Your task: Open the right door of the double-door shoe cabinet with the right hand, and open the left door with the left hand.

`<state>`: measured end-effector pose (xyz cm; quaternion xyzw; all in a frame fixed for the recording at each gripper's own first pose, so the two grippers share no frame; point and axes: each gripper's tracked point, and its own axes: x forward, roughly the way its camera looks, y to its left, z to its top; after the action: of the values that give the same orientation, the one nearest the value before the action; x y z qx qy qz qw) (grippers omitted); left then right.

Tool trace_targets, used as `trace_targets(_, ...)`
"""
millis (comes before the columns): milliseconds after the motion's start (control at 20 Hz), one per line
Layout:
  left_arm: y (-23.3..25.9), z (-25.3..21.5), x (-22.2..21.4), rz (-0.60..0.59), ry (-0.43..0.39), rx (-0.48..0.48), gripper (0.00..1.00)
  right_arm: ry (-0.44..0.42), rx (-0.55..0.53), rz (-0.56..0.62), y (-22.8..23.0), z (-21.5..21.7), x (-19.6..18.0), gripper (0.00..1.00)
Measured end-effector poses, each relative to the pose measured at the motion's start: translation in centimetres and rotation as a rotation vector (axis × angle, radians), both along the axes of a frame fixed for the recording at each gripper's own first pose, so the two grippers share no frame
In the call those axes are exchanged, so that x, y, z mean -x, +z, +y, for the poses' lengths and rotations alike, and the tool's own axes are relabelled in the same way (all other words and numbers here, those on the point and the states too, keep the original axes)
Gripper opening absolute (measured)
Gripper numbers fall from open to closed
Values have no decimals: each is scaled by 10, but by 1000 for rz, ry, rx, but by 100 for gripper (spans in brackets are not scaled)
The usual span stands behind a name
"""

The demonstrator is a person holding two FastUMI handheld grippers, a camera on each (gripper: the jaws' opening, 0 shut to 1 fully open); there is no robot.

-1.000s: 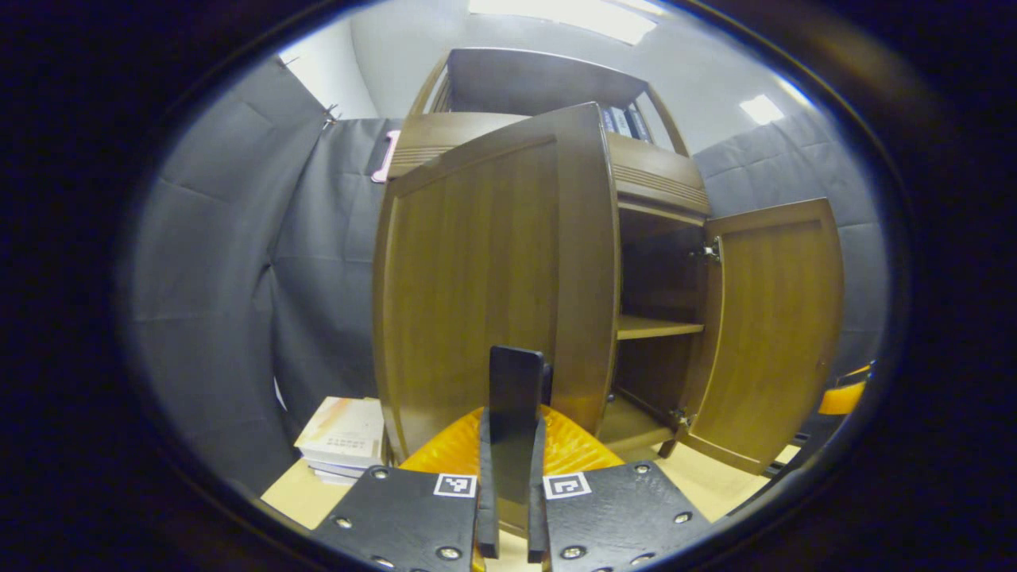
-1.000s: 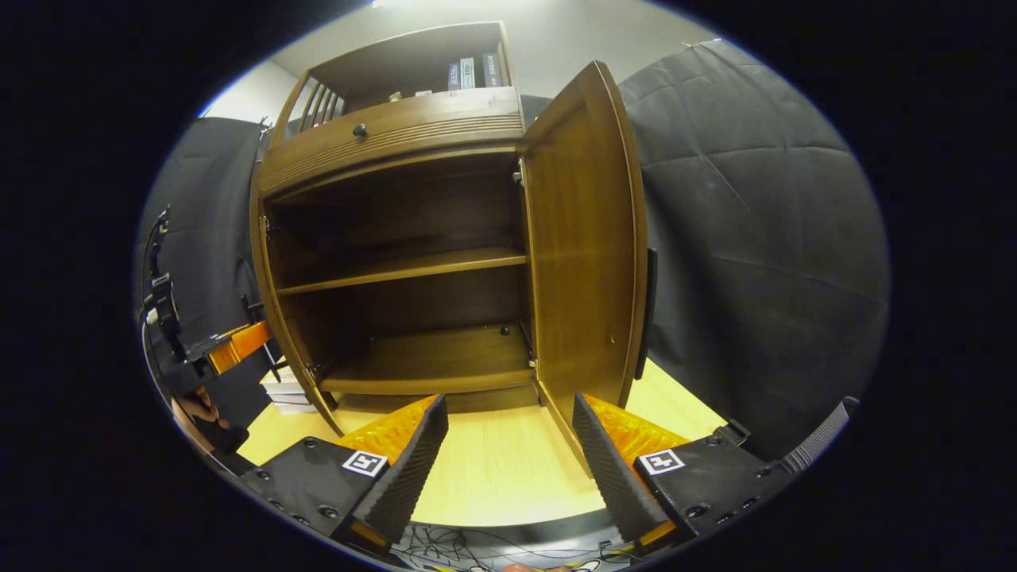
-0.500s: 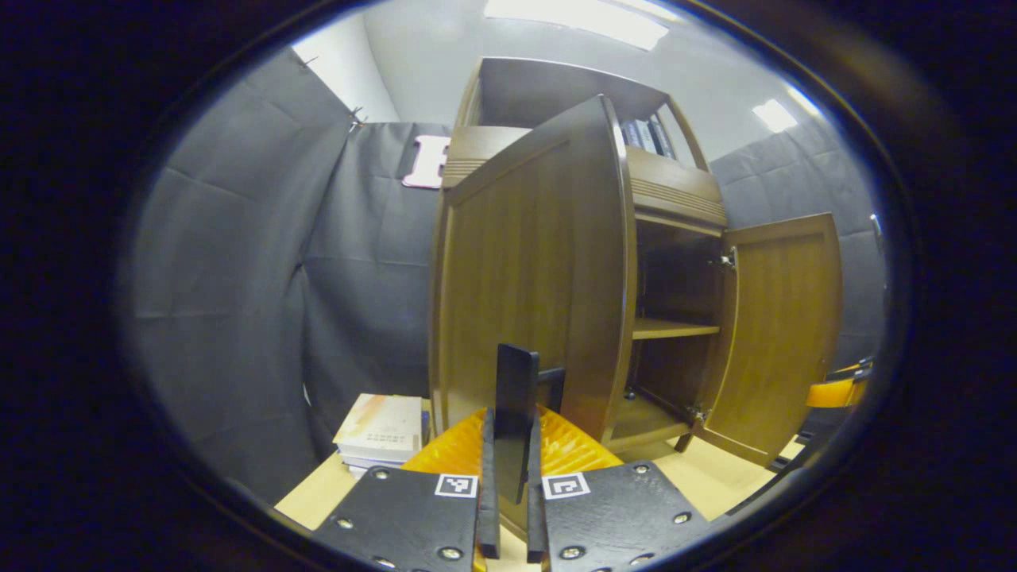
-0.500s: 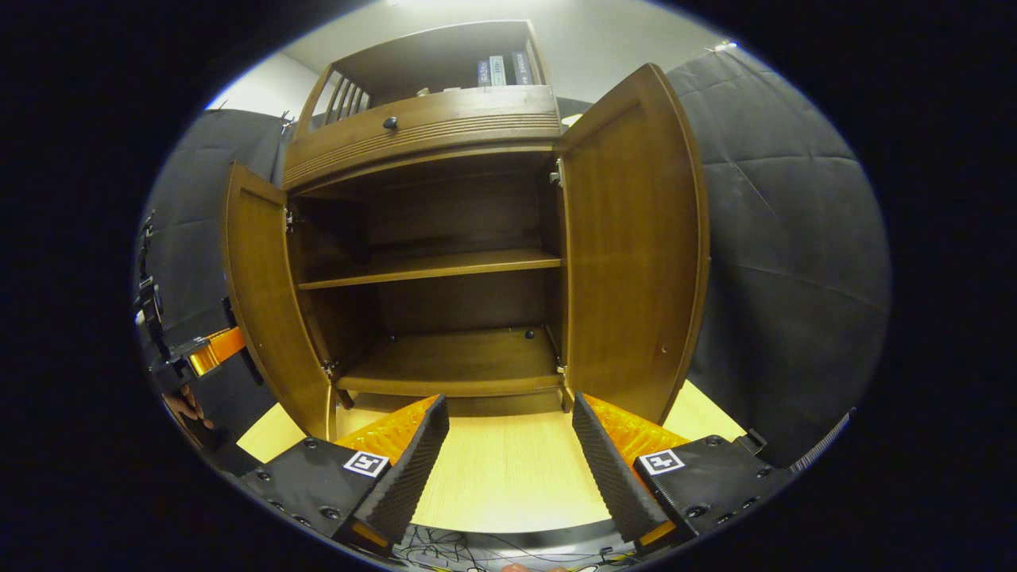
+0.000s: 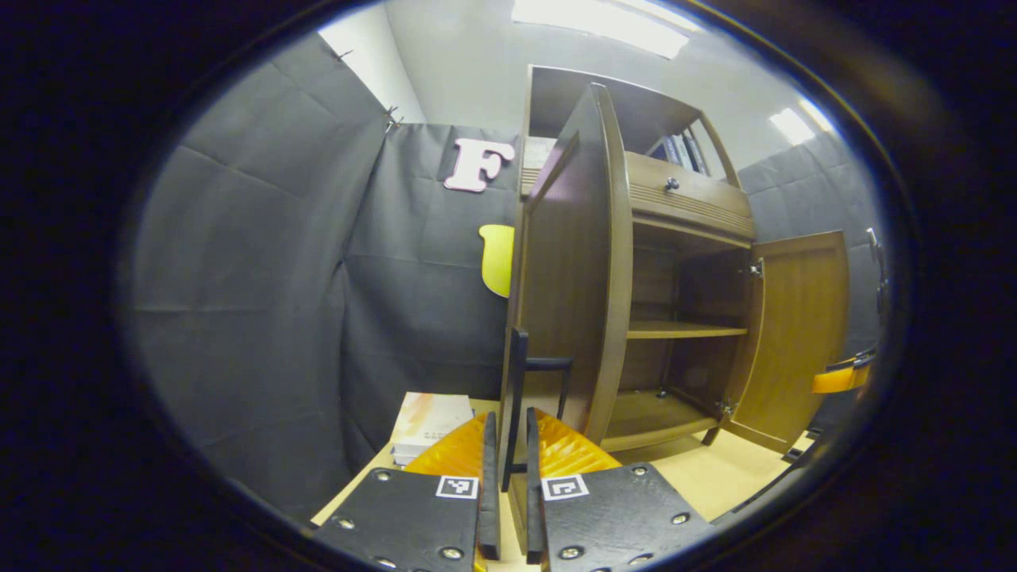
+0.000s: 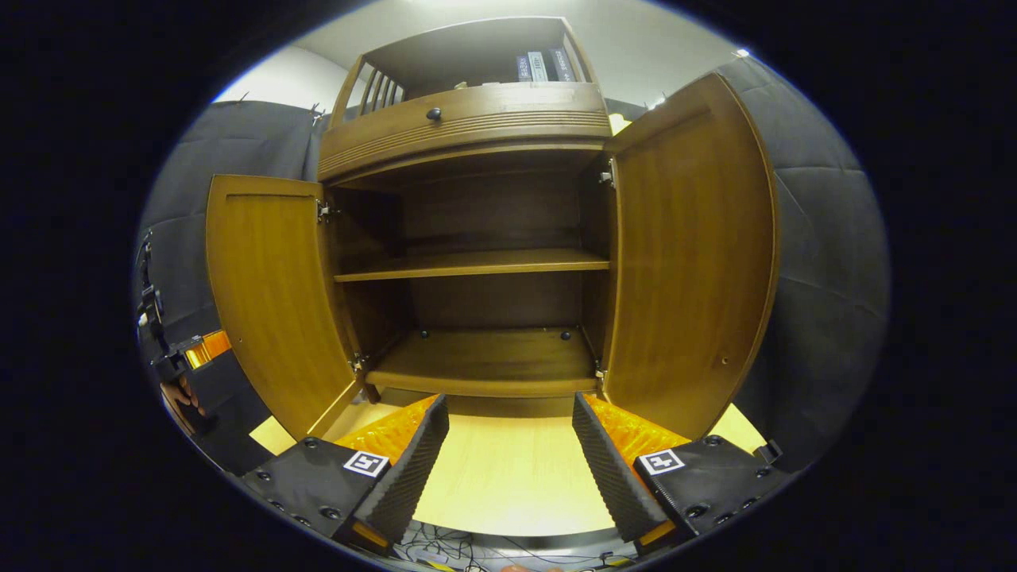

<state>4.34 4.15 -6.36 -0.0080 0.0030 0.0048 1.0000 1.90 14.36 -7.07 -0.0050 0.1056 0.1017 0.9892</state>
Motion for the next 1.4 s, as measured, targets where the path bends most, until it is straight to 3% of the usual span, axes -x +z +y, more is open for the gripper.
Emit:
trace_targets(100, 0, 9, 0, 0, 7, -21, 14, 17, -5, 3, 4, 7, -1, 94)
trace_targets(150, -1, 13, 1, 3, 9, -28, 14, 23, -4, -2, 8, 11, -2, 98)
trace_targets(400, -5, 9, 5, 24, -46, -51, 15, 43, 13, -20, 15, 19, -4, 94)
trace_targets(450, -7, 11, 5, 27, -45, -60, 16, 43, 14, -24, 16, 20, -4, 98)
trace_targets(500, -6, 13, 6, 28, -40, -69, 13, 40, 17, -27, 17, 19, -3, 94)
trace_targets(1000, 8, 14, 20, 4, 27, -70, 14, -10, 4, -45, 16, -3, -3, 94)
trace_targets(1300, 21, -1, 20, -51, -14, -81, 15, 1, -14, -90, 27, 0, -7, 94)
trace_targets(1350, 26, -6, 22, -61, -21, -76, 17, 1, -13, -104, 31, -1, -6, 94)
trace_targets(1400, 28, -10, 17, -75, -29, -74, 25, -2, -11, -115, 34, -2, -4, 94)
